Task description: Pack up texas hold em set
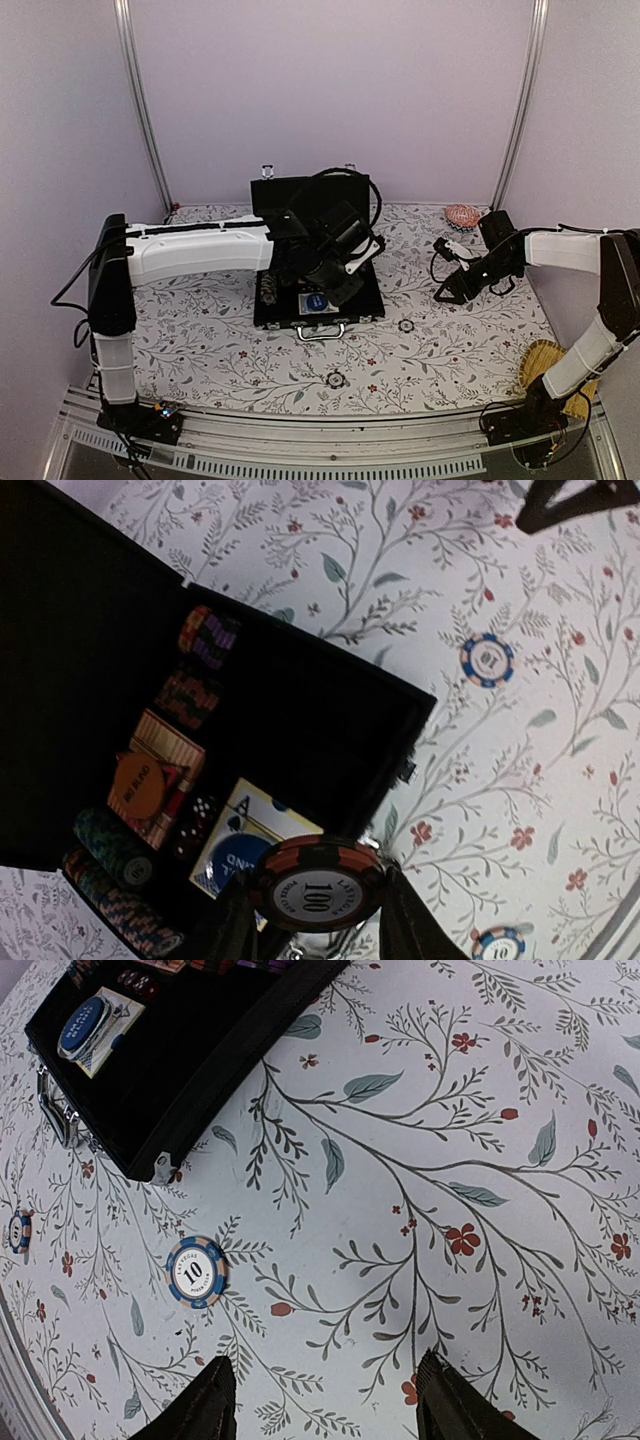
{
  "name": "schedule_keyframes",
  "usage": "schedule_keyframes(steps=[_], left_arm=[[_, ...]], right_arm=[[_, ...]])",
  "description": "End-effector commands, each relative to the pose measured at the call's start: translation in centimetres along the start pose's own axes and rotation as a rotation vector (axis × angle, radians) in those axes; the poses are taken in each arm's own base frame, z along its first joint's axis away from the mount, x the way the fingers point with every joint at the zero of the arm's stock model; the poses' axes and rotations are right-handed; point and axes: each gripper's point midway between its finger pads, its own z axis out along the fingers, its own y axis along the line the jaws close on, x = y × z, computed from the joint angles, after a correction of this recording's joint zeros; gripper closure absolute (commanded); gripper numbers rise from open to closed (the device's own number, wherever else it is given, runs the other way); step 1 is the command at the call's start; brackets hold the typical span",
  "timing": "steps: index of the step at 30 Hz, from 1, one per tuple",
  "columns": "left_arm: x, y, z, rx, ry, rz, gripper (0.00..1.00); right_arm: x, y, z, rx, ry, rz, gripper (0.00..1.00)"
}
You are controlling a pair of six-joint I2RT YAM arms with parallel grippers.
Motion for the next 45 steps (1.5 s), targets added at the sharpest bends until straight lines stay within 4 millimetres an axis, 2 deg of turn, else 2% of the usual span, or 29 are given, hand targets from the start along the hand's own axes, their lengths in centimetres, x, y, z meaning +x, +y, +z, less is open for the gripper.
schedule_keyframes(steps=[1,6,10,17,28,45], left_arm=[[-3.5,4.1,3.1,-0.139,-0.097,-0.051,0.63],[-3.9,5.1,6.0,-0.152,-0.103,-0.051,0.64],[-3.8,5.4,7.5,-0.161,-0.104,-0.046,0.64],[-2.6,6.6,10.0,-0.184,-0.086,-0.056,0.64],[-1.5,7.0,12.2,-0.185,-0.054,-0.037,0.64],[-0.7,8.9,15.8,-0.218,-0.012,-0.021,0.64]], right_arm=[[-1.0,0.1,-0.8,0.002,-0.029,-0.017,0.37],[-1.0,0.1,-0.9,0.007,-0.032,-0.019,0.37],[-1.0,0.1,-0.9,0.009,-0.031,-0.020,0.37],[-1.0,0.1,-0.8,0.007,-0.030,-0.019,0.37],[-0.8,0.0,-0.8,0.013,-0.023,-0.016,0.37],[-0.5,-0.2,-0.4,0.012,-0.011,-0.013,0.37]])
